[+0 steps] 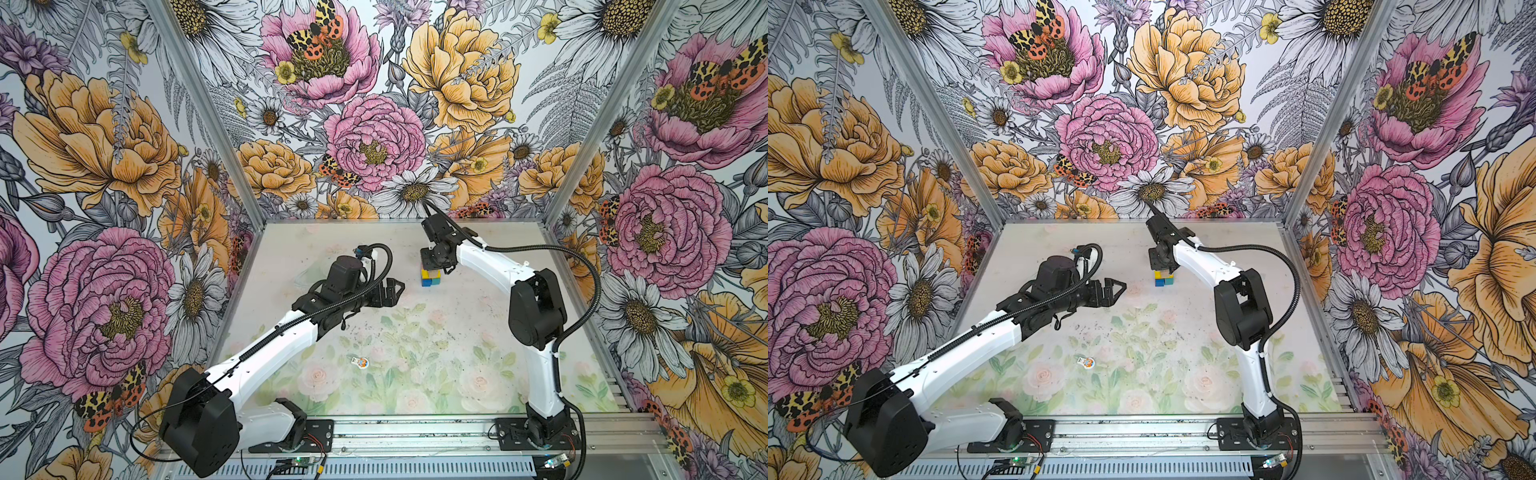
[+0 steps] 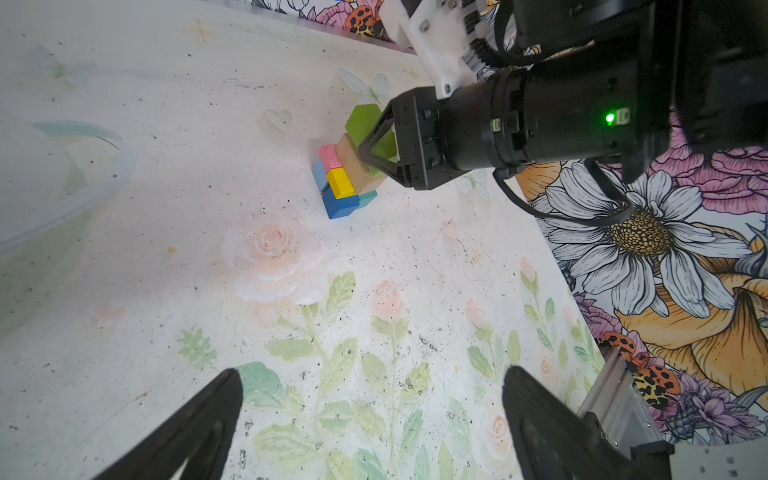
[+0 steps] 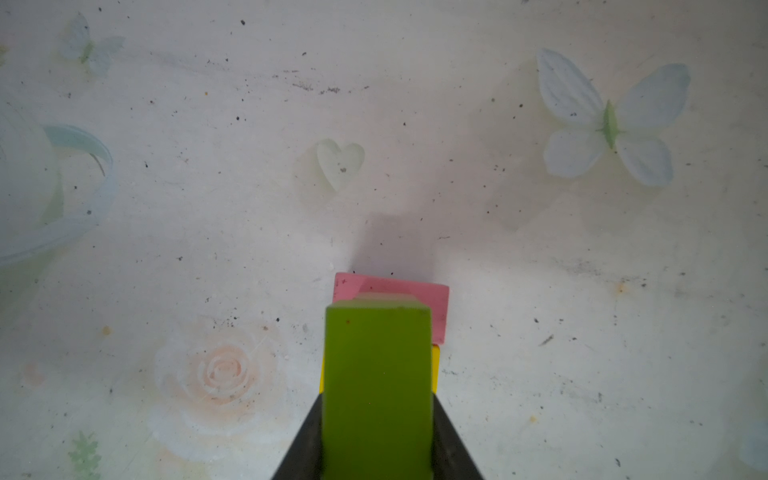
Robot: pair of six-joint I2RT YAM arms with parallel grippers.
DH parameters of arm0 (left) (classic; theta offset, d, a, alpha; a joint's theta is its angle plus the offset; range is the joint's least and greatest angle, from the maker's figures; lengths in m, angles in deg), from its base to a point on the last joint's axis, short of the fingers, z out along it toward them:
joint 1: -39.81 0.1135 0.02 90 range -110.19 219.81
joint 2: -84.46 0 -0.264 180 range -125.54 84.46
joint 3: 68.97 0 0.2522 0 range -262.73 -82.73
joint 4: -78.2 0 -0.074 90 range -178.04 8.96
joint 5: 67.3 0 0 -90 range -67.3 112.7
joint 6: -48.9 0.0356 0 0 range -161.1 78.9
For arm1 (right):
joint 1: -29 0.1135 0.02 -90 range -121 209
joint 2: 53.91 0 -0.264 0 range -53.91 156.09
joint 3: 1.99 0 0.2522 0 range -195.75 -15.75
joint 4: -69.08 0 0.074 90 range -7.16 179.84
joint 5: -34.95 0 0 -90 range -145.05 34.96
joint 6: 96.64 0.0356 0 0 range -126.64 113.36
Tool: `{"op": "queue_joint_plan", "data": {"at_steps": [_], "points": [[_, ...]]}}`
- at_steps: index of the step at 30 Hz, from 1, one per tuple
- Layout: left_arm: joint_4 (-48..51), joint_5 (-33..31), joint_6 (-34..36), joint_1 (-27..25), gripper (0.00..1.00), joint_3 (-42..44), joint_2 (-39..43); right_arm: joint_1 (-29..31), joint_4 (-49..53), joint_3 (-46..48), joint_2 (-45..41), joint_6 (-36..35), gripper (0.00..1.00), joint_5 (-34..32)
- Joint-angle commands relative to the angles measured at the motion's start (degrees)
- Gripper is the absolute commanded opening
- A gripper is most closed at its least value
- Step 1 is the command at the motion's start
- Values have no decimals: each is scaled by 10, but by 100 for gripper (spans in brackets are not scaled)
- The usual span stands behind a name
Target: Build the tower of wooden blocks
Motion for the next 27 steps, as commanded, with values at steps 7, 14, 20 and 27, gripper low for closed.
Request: {"op": "queue_joint_plan", "data": {"at_steps": [7, 14, 20, 27], "points": [[-15, 10, 1, 6, 99, -18, -4, -3, 1, -17, 18, -8, 31, 1], [-13, 10, 1, 5, 99, -19, -4, -4, 1, -19, 20, -7, 33, -2], [-11, 10, 2, 5, 99, -20, -4, -3, 1, -21, 23, -8, 36, -3], [-10, 9, 3, 5, 99, -20, -4, -5, 2, -23, 23, -7, 38, -1]]}}
